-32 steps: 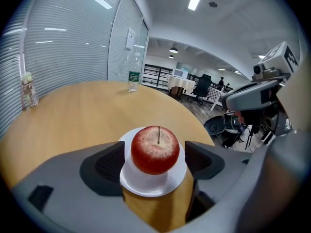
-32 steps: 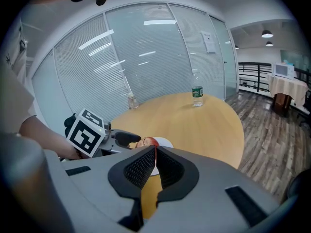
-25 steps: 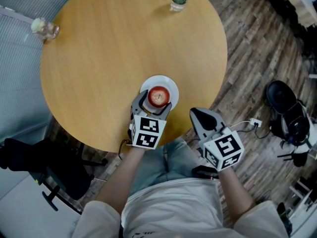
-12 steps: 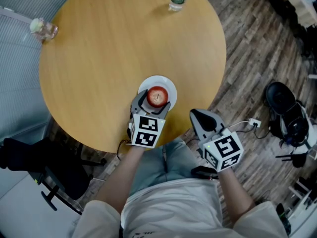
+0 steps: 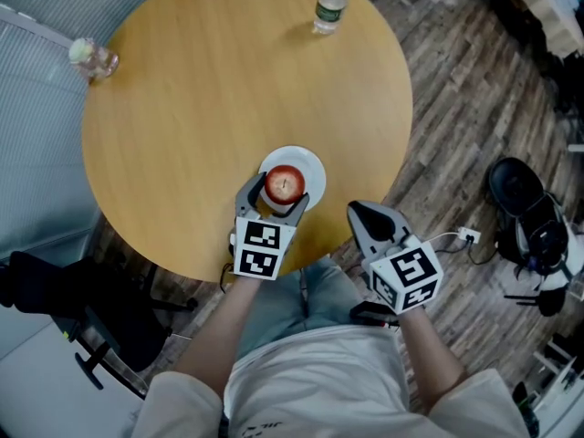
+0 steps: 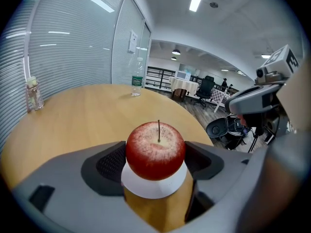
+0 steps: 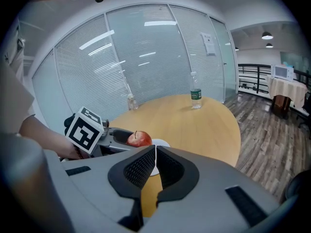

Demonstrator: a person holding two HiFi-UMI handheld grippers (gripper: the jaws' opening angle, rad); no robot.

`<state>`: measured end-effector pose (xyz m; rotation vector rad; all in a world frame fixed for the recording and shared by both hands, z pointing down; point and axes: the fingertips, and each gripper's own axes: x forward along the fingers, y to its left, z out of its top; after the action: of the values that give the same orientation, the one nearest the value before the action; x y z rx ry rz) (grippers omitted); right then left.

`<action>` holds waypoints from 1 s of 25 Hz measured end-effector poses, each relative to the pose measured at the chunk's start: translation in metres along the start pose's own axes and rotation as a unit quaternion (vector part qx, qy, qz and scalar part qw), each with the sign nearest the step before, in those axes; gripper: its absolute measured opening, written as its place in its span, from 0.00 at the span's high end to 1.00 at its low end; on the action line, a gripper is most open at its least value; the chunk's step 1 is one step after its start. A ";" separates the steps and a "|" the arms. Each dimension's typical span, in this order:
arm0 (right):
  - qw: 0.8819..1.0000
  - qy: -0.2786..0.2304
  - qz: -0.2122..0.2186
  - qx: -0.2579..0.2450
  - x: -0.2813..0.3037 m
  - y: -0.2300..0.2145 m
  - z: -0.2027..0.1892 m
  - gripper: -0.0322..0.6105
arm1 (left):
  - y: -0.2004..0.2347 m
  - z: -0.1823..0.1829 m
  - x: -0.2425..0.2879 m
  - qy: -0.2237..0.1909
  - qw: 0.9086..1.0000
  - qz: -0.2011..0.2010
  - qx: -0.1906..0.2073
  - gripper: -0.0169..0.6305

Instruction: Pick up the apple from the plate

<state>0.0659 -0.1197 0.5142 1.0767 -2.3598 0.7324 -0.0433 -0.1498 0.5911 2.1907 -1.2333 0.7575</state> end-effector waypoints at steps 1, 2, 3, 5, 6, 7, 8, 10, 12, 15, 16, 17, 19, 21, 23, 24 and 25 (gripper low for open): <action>1.000 -0.004 0.001 0.004 -0.001 0.002 0.003 0.90 | 0.000 0.003 -0.005 -0.003 1.000 0.001 0.003 0.39; 1.000 -0.007 0.002 0.006 -0.002 0.004 0.006 0.90 | -0.001 0.006 -0.011 -0.006 1.000 0.001 0.007 0.39; 1.000 -0.010 0.002 0.006 -0.004 0.006 0.009 0.90 | -0.003 0.008 -0.017 -0.008 1.000 0.000 0.012 0.39; 1.000 -0.015 0.000 -0.001 -0.010 0.008 0.014 0.90 | -0.010 0.013 -0.026 -0.013 1.000 -0.003 0.019 0.39; 1.000 -0.017 -0.002 -0.005 -0.012 0.008 0.016 0.90 | -0.011 0.015 -0.029 -0.015 1.000 -0.004 0.020 0.39; 1.000 -0.020 -0.005 -0.009 -0.014 0.009 0.018 0.90 | -0.011 0.017 -0.033 -0.017 1.000 -0.003 0.018 0.39; 1.000 -0.022 -0.008 -0.012 -0.015 0.010 0.020 0.90 | -0.010 0.018 -0.038 -0.020 1.000 -0.002 0.014 0.39; 0.999 -0.026 -0.012 -0.017 -0.019 0.012 0.023 0.90 | -0.008 0.022 -0.050 -0.028 1.000 0.002 0.004 0.39; 0.999 -0.032 -0.015 -0.021 -0.025 0.013 0.028 0.90 | -0.009 0.027 -0.060 -0.036 0.999 0.001 -0.001 0.39; 0.999 -0.041 -0.023 -0.026 -0.037 0.011 0.035 0.90 | -0.018 0.033 -0.074 -0.042 0.999 -0.005 0.004 0.39; 0.998 -0.045 -0.027 -0.028 -0.040 0.011 0.038 0.90 | -0.020 0.034 -0.078 -0.043 0.999 -0.006 0.005 0.39; 0.998 -0.048 -0.031 -0.030 -0.043 0.011 0.041 0.90 | -0.020 0.036 -0.082 -0.045 0.999 -0.007 0.004 0.39; 0.997 -0.056 -0.035 -0.036 -0.047 0.013 0.047 0.90 | -0.019 0.041 -0.091 -0.053 0.999 -0.006 -0.004 0.39; 0.997 -0.062 -0.035 -0.040 -0.050 0.016 0.053 0.90 | -0.020 0.046 -0.099 -0.062 0.998 -0.005 -0.011 0.39; 0.996 -0.065 -0.033 -0.044 -0.053 0.020 0.056 0.90 | -0.024 0.048 -0.106 -0.067 0.998 -0.007 -0.012 0.39; 0.996 -0.066 -0.032 -0.046 -0.054 0.022 0.057 0.90 | -0.027 0.049 -0.110 -0.068 0.998 -0.008 -0.012 0.39; 0.996 -0.066 -0.030 -0.046 -0.056 0.024 0.058 0.90 | -0.030 0.049 -0.113 -0.069 0.998 -0.010 -0.011 0.39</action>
<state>0.0703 -0.1119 0.4310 1.1830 -2.4339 0.5393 -0.0555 -0.1020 0.4744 2.2646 -1.2777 0.5904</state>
